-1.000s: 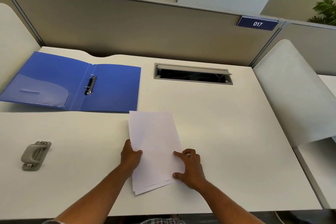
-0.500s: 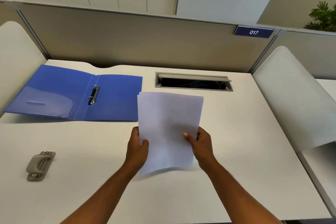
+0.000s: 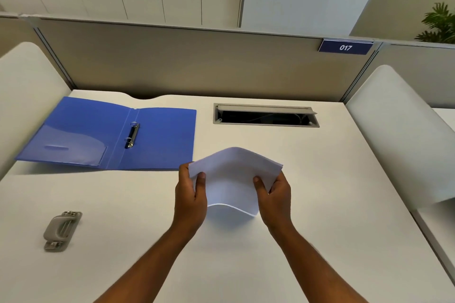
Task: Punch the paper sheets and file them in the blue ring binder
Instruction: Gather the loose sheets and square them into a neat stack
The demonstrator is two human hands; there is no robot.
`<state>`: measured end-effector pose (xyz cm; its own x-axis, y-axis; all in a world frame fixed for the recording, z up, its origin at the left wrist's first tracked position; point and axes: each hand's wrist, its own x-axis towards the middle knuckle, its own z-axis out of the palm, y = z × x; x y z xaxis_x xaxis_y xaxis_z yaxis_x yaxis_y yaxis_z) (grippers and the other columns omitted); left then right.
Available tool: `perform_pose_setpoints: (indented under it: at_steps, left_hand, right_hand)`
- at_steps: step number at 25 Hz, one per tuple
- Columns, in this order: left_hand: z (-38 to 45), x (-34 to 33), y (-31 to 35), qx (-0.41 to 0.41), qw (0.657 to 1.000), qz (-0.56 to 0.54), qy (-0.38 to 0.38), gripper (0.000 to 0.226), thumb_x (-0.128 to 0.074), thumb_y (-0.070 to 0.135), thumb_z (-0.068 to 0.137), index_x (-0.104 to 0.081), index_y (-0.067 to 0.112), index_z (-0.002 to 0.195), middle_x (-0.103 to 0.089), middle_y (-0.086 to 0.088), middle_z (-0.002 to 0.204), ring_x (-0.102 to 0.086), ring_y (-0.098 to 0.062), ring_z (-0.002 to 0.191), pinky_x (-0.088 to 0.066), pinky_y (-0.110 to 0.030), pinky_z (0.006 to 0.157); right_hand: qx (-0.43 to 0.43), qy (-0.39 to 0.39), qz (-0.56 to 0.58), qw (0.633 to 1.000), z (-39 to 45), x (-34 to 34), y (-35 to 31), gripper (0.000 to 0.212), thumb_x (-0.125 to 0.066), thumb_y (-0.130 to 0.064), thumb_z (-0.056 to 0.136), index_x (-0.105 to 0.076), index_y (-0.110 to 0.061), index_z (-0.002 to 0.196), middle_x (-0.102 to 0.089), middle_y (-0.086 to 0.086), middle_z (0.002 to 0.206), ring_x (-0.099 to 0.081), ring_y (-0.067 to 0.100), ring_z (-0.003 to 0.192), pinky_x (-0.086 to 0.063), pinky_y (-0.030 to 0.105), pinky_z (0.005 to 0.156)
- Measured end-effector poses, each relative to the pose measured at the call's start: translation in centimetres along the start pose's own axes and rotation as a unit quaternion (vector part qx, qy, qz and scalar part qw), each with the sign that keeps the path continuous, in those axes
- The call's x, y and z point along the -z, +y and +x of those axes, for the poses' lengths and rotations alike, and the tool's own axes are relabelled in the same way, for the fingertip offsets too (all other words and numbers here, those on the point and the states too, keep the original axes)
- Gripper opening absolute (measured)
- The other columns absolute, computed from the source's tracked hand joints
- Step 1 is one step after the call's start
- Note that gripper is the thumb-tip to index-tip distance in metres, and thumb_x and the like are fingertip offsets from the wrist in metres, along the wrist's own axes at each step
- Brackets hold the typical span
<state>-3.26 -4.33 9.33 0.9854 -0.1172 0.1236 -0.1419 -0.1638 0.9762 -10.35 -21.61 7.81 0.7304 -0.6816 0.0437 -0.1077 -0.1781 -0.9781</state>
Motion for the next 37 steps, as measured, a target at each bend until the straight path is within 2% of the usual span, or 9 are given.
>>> perform_pose_setpoints:
  at_steps: [11, 18, 21, 24, 28, 30, 32, 34, 37]
  left_hand:
    - [-1.4, 0.1, -2.7, 0.078, 0.995, 0.006, -0.063, 0.028, -0.056, 0.020, 0.098, -0.041, 0.032, 0.119, -0.059, 0.017, 0.104, -0.061, -0.005, 0.099, -0.051, -0.013, 0.072]
    - [3.5, 3.1, -1.5, -0.134, 0.935, 0.307, -0.116, 0.018, -0.053, 0.004, 0.092, -0.046, 0.021, 0.096, -0.060, -0.002, 0.075, -0.057, -0.023, 0.066, -0.042, -0.032, 0.058]
    - [4.3, 2.7, 0.7, -0.261, 0.864, 0.412, -0.121, 0.031, -0.063, -0.003, 0.080, -0.047, 0.021, 0.087, -0.050, 0.003, 0.062, -0.047, -0.021, 0.056, -0.045, -0.033, 0.071]
    - [3.2, 1.5, 1.8, -0.315, 0.854, 0.403, -0.091, 0.024, -0.066, 0.005, 0.084, -0.054, 0.021, 0.097, -0.058, 0.003, 0.075, -0.057, -0.021, 0.072, -0.041, -0.051, 0.106]
    - [2.1, 3.1, -1.4, -0.138, 0.949, 0.256, 0.122, 0.074, -0.076, 0.039, 0.076, -0.041, 0.015, 0.136, -0.044, -0.005, 0.144, -0.037, -0.022, 0.140, -0.002, -0.043, 0.122]
    - [1.9, 4.6, -3.1, -0.002, 0.991, 0.048, 0.127, 0.088, -0.082, 0.036, 0.068, -0.035, 0.018, 0.140, -0.036, 0.000, 0.148, -0.035, -0.019, 0.140, -0.025, -0.044, 0.119]
    - [2.1, 5.4, -3.6, 0.124, 0.987, -0.102, -0.004, 0.067, -0.081, 0.026, 0.071, -0.049, 0.022, 0.129, -0.055, -0.001, 0.135, -0.052, -0.024, 0.129, -0.049, -0.033, 0.097]
    - [2.3, 5.1, -3.4, 0.152, 0.981, -0.102, -0.057, 0.034, -0.077, 0.017, 0.080, -0.060, 0.023, 0.108, -0.069, -0.002, 0.109, -0.064, -0.029, 0.110, -0.052, -0.024, 0.079]
    - [1.7, 4.3, -3.4, 0.123, 0.991, -0.051, -0.012, 0.022, -0.073, 0.016, 0.086, -0.061, 0.021, 0.105, -0.070, -0.002, 0.101, -0.067, -0.026, 0.097, -0.056, -0.035, 0.081]
  right_hand:
    - [-0.068, -0.054, -0.018, 0.996, -2.3, 0.5, 3.4, 0.024, -0.070, -0.009, 0.091, -0.067, -0.028, 0.105, -0.074, -0.013, 0.093, -0.071, 0.009, 0.090, -0.057, 0.025, 0.076]
    - [0.018, 0.012, -0.030, 0.999, 0.3, 3.1, 0.5, 0.078, -0.087, -0.010, 0.076, -0.043, -0.021, 0.140, -0.059, -0.004, 0.132, -0.061, 0.010, 0.120, -0.050, 0.026, 0.097]
    - [0.189, -0.033, -0.198, 0.961, 1.8, 4.1, -1.2, 0.068, -0.083, -0.015, 0.078, -0.053, -0.025, 0.138, -0.058, -0.013, 0.140, -0.048, 0.003, 0.135, -0.036, 0.020, 0.111]
    - [0.111, -0.187, -0.198, 0.956, 2.5, 3.8, -1.5, 0.022, -0.070, -0.009, 0.085, -0.072, -0.027, 0.097, -0.074, -0.013, 0.093, -0.065, 0.004, 0.087, -0.050, 0.029, 0.079]
    - [0.003, -0.120, -0.103, 0.987, 1.8, 4.8, 0.8, 0.010, -0.072, -0.005, 0.088, -0.072, -0.013, 0.083, -0.074, 0.003, 0.080, -0.066, 0.019, 0.072, -0.050, 0.029, 0.067]
    - [-0.045, -0.108, -0.034, 0.993, 1.4, 5.7, 1.6, 0.012, -0.076, -0.006, 0.088, -0.073, -0.017, 0.090, -0.077, -0.001, 0.087, -0.071, 0.016, 0.080, -0.055, 0.024, 0.070]
    - [-0.064, -0.112, -0.007, 0.992, 1.1, 6.1, 2.3, 0.012, -0.078, -0.010, 0.088, -0.073, -0.017, 0.097, -0.078, -0.001, 0.091, -0.073, 0.014, 0.083, -0.056, 0.023, 0.071]
    - [-0.062, -0.100, 0.006, 0.993, 0.9, 5.8, 2.7, 0.011, -0.079, -0.016, 0.088, -0.073, -0.017, 0.097, -0.078, -0.003, 0.089, -0.072, 0.010, 0.080, -0.055, 0.019, 0.068]
    - [-0.053, -0.036, 0.012, 0.998, 0.6, 4.9, 3.2, 0.007, -0.078, -0.016, 0.089, -0.072, -0.021, 0.090, -0.077, -0.009, 0.081, -0.068, 0.004, 0.072, -0.053, 0.017, 0.065]
